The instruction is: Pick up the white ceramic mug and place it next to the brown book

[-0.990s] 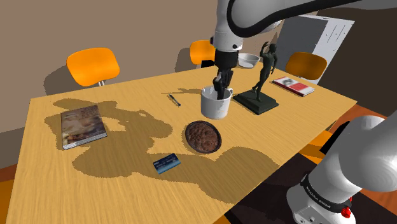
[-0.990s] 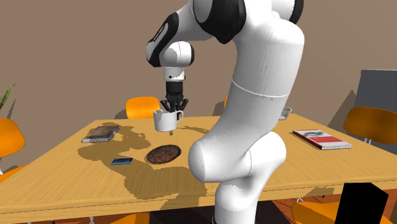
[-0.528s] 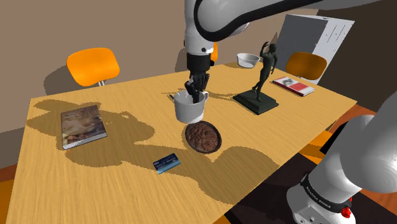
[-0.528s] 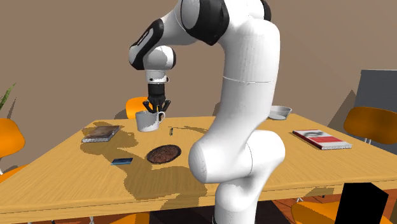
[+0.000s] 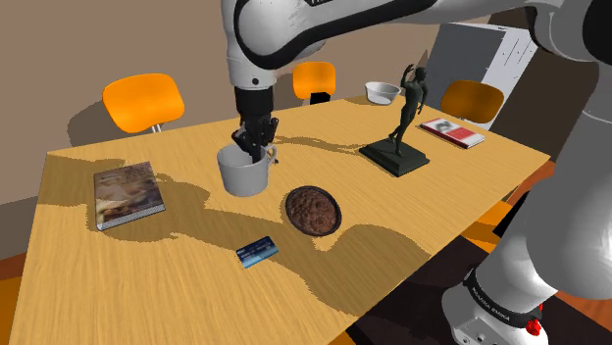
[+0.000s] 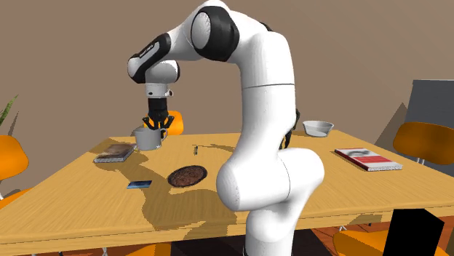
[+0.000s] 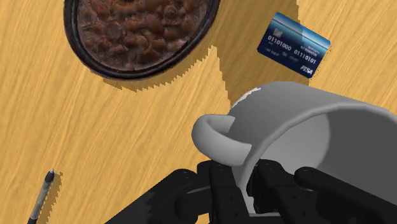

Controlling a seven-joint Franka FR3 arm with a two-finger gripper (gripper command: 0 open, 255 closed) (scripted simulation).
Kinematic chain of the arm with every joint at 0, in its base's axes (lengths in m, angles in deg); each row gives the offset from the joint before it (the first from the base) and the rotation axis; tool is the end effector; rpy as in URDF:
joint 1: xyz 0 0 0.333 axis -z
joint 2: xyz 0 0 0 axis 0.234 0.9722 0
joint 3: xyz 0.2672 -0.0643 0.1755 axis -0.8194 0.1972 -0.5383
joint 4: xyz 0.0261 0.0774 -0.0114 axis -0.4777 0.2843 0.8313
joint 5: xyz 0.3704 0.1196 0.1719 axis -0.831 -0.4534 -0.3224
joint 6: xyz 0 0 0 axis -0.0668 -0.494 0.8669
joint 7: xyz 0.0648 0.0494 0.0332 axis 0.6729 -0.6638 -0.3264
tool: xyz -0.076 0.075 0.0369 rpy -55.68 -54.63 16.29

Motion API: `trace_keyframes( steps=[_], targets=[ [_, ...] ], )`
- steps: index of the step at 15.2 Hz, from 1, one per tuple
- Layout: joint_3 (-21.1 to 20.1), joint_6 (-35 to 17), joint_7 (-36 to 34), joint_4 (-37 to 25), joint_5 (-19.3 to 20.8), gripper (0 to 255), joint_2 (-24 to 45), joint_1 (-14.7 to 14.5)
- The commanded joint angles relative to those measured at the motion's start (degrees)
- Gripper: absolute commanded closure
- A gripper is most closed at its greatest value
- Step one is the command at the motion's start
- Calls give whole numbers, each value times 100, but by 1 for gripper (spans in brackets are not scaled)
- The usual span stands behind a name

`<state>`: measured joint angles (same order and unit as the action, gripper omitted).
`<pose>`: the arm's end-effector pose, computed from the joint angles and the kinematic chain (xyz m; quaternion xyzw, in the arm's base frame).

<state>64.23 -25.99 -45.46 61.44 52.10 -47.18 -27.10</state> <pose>0.5550 0.3093 0.4455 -0.9833 -0.1763 0.0433 0.0126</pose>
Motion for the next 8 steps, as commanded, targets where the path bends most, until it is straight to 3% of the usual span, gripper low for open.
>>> trace_keyframes(
  steps=[1, 8],
  targets=[
    [-51, 99, -213, -550, 132, 255, 461, -136],
    [-82, 780, -782, -2947, 582, 255, 2210, -783]
  ],
)
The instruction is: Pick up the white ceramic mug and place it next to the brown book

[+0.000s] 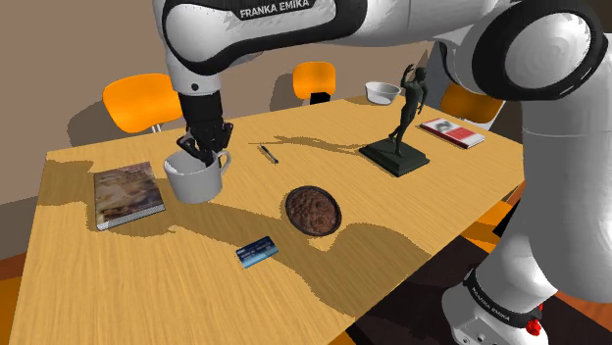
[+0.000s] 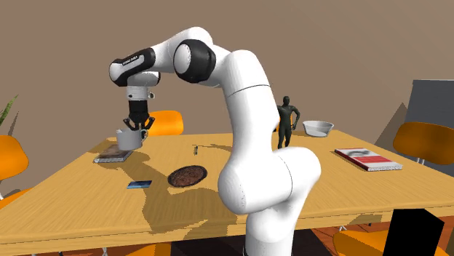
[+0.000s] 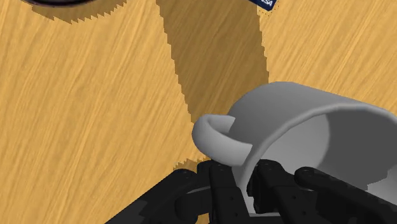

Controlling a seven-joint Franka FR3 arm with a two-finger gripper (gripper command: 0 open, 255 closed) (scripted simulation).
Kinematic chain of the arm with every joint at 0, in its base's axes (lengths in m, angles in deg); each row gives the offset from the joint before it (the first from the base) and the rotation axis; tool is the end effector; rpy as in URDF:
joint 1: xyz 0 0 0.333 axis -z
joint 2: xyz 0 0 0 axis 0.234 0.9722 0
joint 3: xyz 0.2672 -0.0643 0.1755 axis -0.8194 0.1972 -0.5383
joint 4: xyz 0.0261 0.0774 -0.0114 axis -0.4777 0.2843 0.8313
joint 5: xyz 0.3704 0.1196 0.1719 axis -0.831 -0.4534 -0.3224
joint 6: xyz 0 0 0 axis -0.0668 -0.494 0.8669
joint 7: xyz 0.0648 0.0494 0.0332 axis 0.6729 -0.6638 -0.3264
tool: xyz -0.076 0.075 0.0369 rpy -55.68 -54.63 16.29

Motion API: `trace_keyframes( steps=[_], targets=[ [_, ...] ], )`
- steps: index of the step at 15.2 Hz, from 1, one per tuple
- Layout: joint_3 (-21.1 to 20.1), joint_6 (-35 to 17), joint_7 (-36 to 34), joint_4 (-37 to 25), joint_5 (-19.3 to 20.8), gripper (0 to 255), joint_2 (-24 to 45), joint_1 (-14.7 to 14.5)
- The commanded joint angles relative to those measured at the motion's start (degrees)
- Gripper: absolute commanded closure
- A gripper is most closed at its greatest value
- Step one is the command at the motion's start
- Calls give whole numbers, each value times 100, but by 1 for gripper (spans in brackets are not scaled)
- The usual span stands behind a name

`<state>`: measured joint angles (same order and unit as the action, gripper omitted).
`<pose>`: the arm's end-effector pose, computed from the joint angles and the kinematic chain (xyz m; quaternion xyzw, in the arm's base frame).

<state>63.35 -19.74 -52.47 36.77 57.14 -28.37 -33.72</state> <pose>0.6094 0.4037 0.4346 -0.9833 -0.1763 0.0431 0.0129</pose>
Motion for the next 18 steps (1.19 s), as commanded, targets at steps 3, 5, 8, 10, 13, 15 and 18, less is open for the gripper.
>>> trace_keyframes(
  steps=[3, 5, 8, 10, 13, 15, 18],
  targets=[
    [61, 740, -224, -2091, 265, 255, 1348, -520],
    [149, 1485, -235, -3920, 395, 255, 2403, -911],
    [142, 1098, -254, -3332, 368, 255, 2211, -826],
    [135, 889, -263, -3049, 363, 255, 2143, -784],
    [131, 613, -273, -2710, 361, 255, 2086, -738],
    [130, 445, -278, -2523, 362, 255, 2070, -714],
    [132, 213, -284, -2285, 367, 255, 2069, -685]
  ],
)
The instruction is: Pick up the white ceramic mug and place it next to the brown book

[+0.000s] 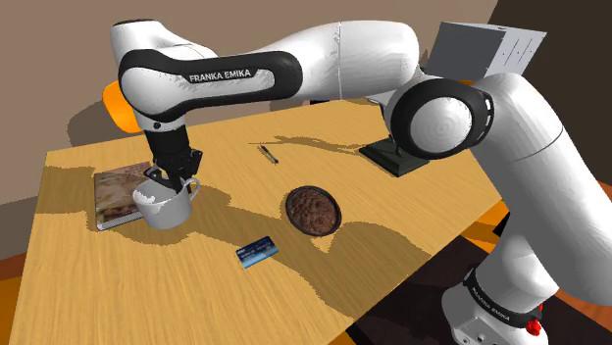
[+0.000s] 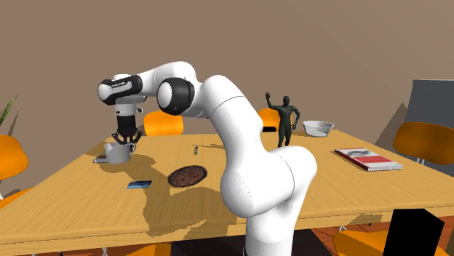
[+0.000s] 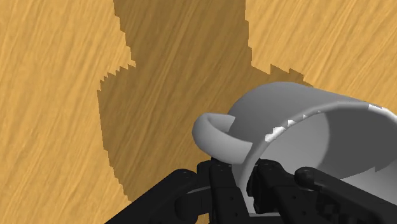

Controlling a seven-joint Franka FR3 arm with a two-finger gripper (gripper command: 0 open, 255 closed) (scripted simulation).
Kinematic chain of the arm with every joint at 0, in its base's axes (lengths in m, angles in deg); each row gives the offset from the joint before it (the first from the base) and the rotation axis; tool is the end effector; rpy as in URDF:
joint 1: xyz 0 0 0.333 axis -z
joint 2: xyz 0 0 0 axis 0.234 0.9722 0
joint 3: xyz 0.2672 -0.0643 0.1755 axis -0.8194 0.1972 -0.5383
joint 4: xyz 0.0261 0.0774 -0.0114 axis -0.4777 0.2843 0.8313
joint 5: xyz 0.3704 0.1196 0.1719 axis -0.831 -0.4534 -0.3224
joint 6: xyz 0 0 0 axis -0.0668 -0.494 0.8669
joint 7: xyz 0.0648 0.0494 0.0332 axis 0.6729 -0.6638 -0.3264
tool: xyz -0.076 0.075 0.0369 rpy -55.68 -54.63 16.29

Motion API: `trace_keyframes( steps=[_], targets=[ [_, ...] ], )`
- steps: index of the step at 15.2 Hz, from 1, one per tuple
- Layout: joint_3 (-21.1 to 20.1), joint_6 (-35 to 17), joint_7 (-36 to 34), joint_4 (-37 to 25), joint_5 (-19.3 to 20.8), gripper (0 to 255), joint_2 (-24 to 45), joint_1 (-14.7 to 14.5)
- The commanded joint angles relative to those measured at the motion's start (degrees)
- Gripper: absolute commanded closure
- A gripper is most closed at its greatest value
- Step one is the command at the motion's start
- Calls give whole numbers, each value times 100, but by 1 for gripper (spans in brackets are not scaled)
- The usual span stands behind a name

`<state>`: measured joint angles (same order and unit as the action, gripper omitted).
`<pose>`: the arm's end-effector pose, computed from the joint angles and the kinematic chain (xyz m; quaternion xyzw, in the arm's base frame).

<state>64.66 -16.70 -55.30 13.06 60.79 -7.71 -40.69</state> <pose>0.6509 0.4742 0.3608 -0.9834 -0.1756 0.0434 0.0125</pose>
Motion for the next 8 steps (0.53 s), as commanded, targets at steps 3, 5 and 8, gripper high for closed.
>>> trace_keyframes(
  steps=[3, 5, 8],
  targets=[
    [5, -285, -5, 267, 9, 255, 18, 31],
    [6, -283, -5, 262, 9, 255, 21, 30],
    [6, -283, -5, 262, 9, 255, 21, 30]
  ],
)
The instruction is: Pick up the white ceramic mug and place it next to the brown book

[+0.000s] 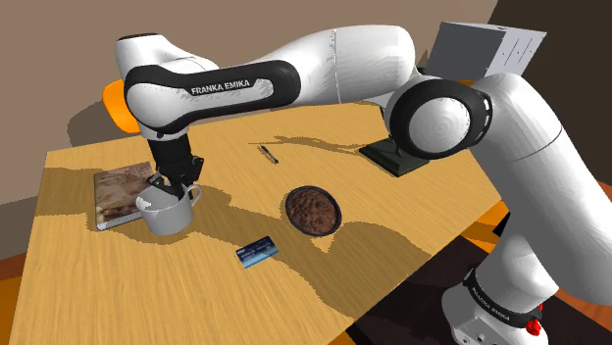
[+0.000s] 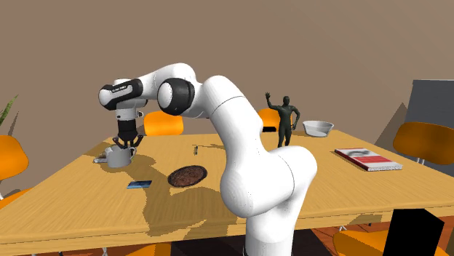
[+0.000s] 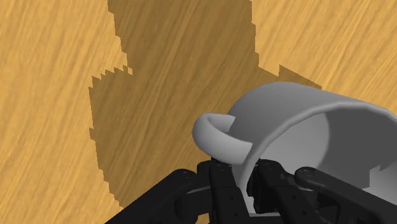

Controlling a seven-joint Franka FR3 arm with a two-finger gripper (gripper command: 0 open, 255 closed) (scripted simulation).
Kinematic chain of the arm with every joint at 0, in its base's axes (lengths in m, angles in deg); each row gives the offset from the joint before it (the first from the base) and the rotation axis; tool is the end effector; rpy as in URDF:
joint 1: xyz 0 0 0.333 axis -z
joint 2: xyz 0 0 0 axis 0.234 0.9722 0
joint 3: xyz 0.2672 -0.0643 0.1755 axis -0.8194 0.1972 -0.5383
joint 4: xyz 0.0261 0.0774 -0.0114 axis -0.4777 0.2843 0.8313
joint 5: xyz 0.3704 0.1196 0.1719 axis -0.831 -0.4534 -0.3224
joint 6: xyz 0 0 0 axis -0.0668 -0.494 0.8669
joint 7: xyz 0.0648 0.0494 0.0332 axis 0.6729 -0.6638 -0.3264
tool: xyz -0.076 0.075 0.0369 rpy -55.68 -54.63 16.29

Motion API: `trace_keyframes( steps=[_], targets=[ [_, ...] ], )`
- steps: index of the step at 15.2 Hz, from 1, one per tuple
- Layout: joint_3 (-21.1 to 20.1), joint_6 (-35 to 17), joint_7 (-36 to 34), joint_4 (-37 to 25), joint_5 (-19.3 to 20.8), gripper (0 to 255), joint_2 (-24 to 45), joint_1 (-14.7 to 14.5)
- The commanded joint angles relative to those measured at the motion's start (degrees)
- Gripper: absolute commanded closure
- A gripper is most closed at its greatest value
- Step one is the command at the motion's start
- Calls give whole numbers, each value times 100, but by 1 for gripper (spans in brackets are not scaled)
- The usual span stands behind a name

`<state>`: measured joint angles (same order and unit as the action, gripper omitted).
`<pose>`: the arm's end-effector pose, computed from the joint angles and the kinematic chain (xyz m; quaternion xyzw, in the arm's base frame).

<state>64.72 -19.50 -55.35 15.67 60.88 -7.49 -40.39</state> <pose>0.6508 0.4739 0.3390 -0.9834 -0.1756 0.0433 0.0126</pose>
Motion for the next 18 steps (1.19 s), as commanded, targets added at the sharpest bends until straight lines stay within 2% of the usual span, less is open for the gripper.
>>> trace_keyframes(
  steps=[1, 2, 3, 8, 12, 18],
  targets=[
    [0, -3, 0, 1, 0, 255, -1, 0],
    [0, -3, 0, 1, 0, 255, -1, 0],
    [0, -3, 0, 2, 0, 0, -1, 0],
    [0, -4, 0, 3, 0, 0, -2, 1],
    [16, 880, 56, -1095, 2, 0, 195, -128],
    [16, 880, 56, -1096, 2, 0, 196, -128]
  ],
)
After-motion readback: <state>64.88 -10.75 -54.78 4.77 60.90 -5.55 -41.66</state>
